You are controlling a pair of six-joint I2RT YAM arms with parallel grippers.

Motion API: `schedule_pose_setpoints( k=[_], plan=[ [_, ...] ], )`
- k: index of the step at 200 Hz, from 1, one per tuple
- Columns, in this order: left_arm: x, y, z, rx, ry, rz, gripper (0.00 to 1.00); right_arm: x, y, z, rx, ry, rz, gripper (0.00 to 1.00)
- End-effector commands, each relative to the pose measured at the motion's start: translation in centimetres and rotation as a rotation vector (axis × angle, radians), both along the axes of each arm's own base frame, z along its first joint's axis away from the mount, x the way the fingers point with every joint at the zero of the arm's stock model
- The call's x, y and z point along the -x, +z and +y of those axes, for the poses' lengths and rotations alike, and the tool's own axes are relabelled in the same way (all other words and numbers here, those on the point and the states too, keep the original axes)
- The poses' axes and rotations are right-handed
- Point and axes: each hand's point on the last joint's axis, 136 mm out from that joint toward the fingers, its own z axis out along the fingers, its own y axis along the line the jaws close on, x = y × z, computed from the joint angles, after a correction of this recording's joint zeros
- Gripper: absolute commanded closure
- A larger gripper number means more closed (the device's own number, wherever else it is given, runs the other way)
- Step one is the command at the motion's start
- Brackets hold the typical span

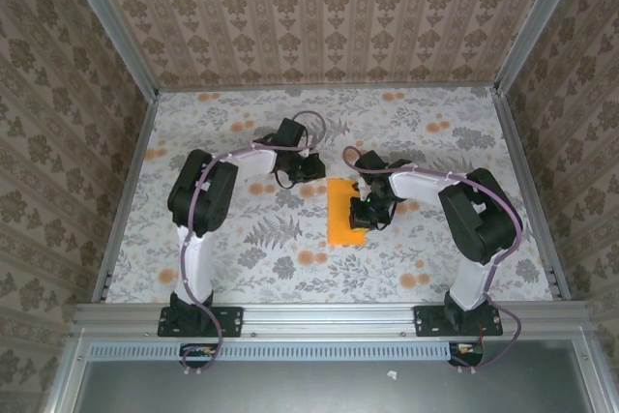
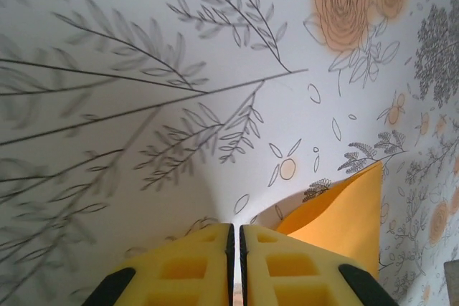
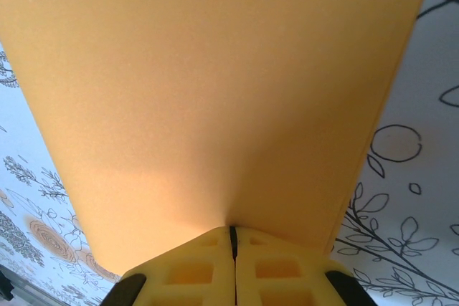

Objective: Fold a paper plane with a square sheet of paper (fold left side to right side)
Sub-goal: First fold the square sheet of paper in half at the center of the table, then fold the triangle a second time at the center of the table.

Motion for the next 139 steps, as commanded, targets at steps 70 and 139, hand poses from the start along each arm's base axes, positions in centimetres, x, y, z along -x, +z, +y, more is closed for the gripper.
schedule_pose_setpoints(
  k=[70, 139],
  plan=[
    [6.8, 5.9, 0.1, 0.066, -0.06, -0.041, 0.84, -4.0, 5.5, 0.2, -0.124, -0.097, -0.301, 0.72],
    [7.3, 2.9, -2.8, 0.083, -0.072, 0.023, 0.84, -3.5, 5.7, -2.4, -0.207, -0.195, -0.276, 0.48]
  ],
)
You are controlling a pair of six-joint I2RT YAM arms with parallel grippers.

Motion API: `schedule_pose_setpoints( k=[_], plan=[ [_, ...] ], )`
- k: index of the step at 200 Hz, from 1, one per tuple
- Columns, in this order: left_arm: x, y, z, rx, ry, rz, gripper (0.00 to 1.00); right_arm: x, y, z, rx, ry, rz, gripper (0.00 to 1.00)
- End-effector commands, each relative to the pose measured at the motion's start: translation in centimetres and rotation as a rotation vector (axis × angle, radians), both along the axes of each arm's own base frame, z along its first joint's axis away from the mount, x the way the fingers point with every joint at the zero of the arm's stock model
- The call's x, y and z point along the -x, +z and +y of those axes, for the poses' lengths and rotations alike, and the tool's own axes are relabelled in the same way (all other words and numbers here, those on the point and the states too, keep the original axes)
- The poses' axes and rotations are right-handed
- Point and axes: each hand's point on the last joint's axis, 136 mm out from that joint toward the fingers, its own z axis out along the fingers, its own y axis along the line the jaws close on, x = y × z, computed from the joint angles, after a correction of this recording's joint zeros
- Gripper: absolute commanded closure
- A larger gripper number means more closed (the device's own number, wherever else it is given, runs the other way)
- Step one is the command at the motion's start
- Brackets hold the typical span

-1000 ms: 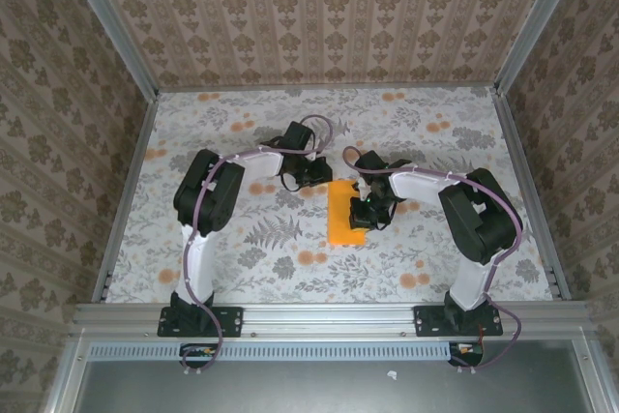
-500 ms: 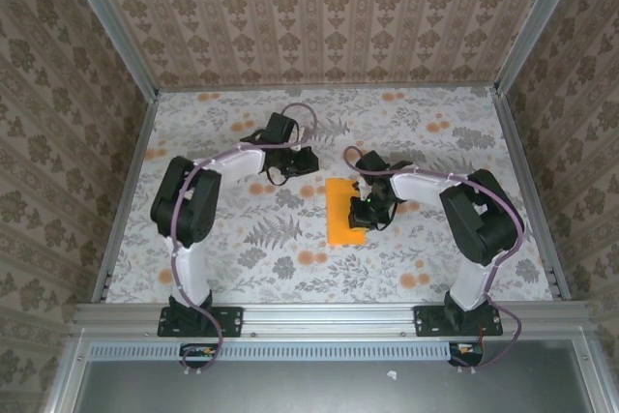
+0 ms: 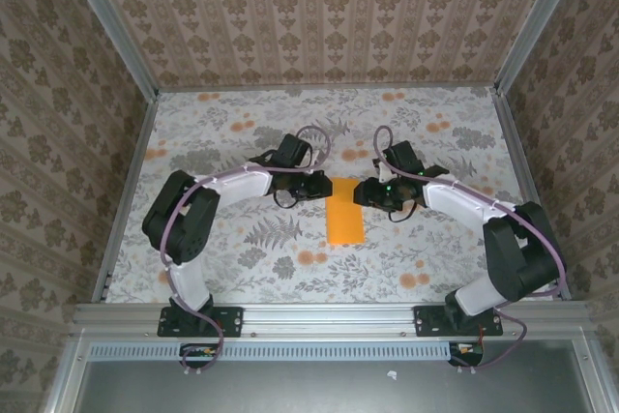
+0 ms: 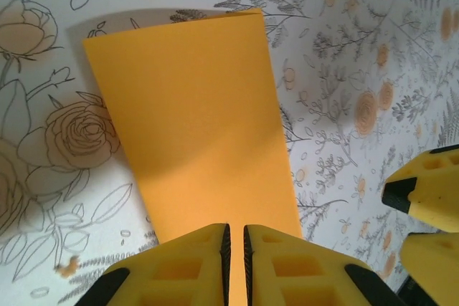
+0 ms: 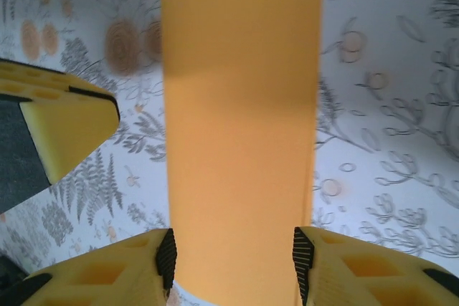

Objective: Fold a paper plane with a square sheet of paper (fold left side to right side)
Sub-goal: Fold the triangle a second time at the center of the table.

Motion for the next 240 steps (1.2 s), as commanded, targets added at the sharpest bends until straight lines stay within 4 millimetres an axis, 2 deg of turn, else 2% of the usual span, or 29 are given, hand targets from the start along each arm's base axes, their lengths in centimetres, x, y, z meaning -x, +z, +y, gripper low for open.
schedule_pose_setpoints(
  k=[1, 44, 107, 174, 240],
  plan=[
    [-1.2, -0.2, -1.0, 0.023, 0.017, 0.005, 0.84, 1.1, -0.8, 0.1, -0.053, -0.006, 0.058, 0.48],
    [-1.4, -2.8, -0.8, -0.033, 0.023, 0.037, 0.85, 2.1, -2.2, 0.0, -0.061, -0.001, 0.15, 0.5],
    [-0.9, -4.3, 0.1, -0.082, 0.026, 0.059, 0.86, 3.5, -4.1, 0.2, -0.061, 0.007, 0.273, 0.51],
    [-0.8, -4.2, 0.2, -0.074, 0.031, 0.054, 0.86, 4.4, -4.7, 1.4, -0.14, 0.021, 0.351, 0.54],
    [-0.6, -4.3, 0.1, -0.07, 0.03, 0.059, 0.86, 4.7, -5.3, 1.6, -0.125, 0.028, 0.376, 0.54]
  ],
)
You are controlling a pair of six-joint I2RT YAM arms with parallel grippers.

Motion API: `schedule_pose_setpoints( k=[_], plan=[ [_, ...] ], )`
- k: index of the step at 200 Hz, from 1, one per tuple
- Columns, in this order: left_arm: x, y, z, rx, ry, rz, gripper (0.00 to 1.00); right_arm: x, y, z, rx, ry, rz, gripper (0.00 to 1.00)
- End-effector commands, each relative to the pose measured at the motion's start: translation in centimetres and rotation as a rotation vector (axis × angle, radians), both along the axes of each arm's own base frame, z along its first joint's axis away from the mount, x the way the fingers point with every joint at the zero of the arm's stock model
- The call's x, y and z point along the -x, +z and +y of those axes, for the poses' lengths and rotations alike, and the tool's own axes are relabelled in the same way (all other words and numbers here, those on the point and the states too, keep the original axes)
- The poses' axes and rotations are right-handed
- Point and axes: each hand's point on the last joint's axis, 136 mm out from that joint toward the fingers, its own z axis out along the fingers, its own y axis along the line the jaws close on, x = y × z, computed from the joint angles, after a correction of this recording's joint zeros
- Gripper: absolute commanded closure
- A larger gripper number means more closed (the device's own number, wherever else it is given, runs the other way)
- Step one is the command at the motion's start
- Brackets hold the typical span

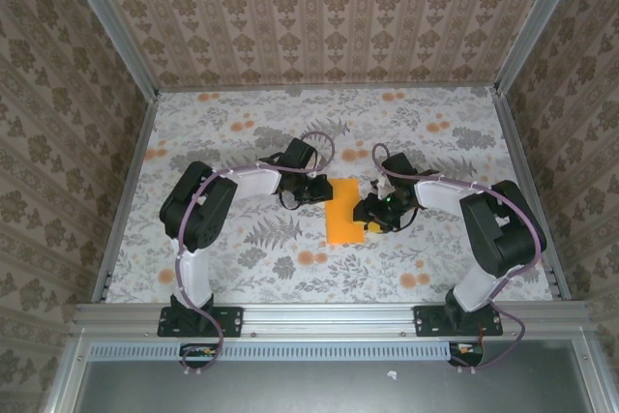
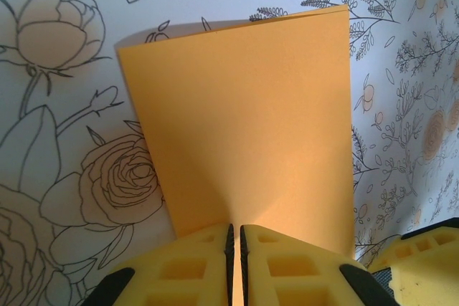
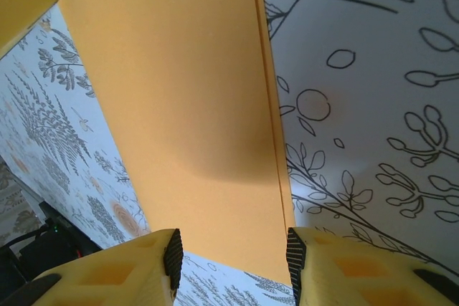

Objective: Fold a paper plane with a square sheet of paper (fold left side to right side)
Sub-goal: Fold the triangle a second time at the center of the table.

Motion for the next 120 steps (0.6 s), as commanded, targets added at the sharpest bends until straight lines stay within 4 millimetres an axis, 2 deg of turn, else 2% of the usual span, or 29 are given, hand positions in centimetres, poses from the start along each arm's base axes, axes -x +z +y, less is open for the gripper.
schedule_pose_setpoints(
  k=[1, 56, 96, 120],
  plan=[
    [0.3, -0.6, 0.3, -0.011, 0.006, 0.014, 0.86, 0.5, -0.4, 0.4, -0.008, 0.003, 0.051, 0.54],
    [0.5, -1.3, 0.5, -0.027, 0.014, 0.032, 0.87, 0.4, -0.7, 0.5, 0.018, 0.009, 0.051, 0.54],
    [1.0, -1.8, 1.0, -0.074, 0.011, 0.039, 0.88, -0.6, 0.7, -0.1, 0.035, -0.02, -0.021, 0.52],
    [1.4, -2.2, 1.0, -0.082, 0.005, 0.045, 0.88, -0.3, 0.5, 0.3, 0.009, -0.014, 0.009, 0.52]
  ],
)
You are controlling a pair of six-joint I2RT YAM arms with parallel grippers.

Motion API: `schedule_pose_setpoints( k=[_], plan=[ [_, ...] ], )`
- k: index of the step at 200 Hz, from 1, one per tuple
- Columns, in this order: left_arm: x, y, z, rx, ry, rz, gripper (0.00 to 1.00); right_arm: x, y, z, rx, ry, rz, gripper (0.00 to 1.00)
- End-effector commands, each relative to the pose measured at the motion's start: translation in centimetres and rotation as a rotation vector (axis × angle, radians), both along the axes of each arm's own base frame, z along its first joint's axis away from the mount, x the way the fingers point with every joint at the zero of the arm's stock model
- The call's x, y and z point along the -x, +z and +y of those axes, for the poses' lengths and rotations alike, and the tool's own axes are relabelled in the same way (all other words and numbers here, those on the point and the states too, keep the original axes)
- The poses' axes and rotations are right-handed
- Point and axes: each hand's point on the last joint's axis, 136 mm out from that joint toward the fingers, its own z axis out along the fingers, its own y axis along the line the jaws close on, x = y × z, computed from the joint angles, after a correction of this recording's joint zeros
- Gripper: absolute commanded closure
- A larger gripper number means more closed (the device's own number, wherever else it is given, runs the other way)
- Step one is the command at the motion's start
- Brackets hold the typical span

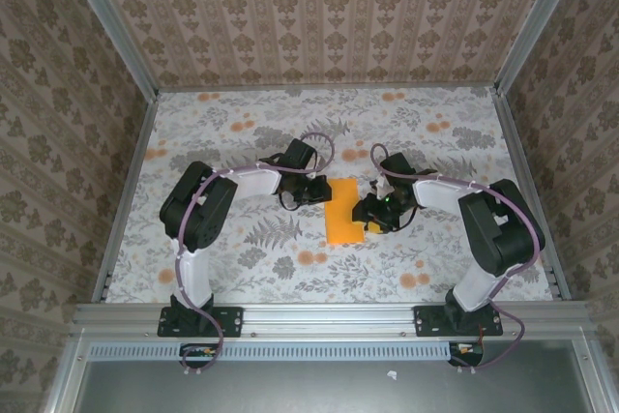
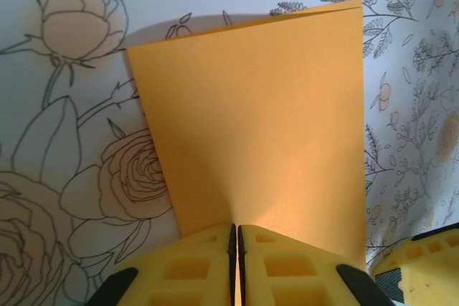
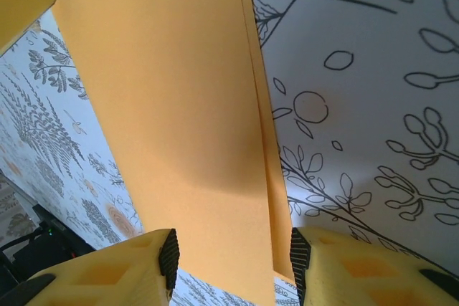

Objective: Fold a paper plane with a square sheet of paper (fold left side to right side)
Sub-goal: Fold the triangle a second time at the center of the table.

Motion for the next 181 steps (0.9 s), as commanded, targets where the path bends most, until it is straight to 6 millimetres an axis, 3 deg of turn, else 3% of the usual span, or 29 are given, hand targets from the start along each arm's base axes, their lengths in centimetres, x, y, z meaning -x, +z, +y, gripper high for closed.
schedule_pose_setpoints(
  k=[1, 109, 130, 152, 166, 181],
  plan=[
    [1.2, -1.7, 0.6, -0.053, -0.004, 0.04, 0.88, -0.2, 0.6, 0.3, -0.01, -0.015, 0.004, 0.52],
    [1.1, -1.3, 0.0, -0.028, -0.011, 0.029, 0.88, -0.1, 0.0, 1.7, -0.069, -0.013, 0.043, 0.53],
    [0.5, 0.6, -0.6, 0.01, -0.031, -0.021, 0.84, -1.0, 0.8, 2.3, -0.114, -0.036, 0.013, 0.55],
    [-0.4, 4.1, -0.9, 0.065, -0.057, -0.122, 0.74, -2.0, 1.6, 3.3, -0.179, -0.059, 0.0, 0.62],
    [-0.8, 6.2, -0.2, 0.071, -0.057, -0.189, 0.65, -2.4, 1.7, 3.5, -0.19, -0.071, -0.004, 0.65],
    [-0.7, 7.9, 0.8, 0.064, -0.05, -0.249, 0.61, -2.9, 1.9, 3.6, -0.195, -0.079, -0.013, 0.68]
  ],
)
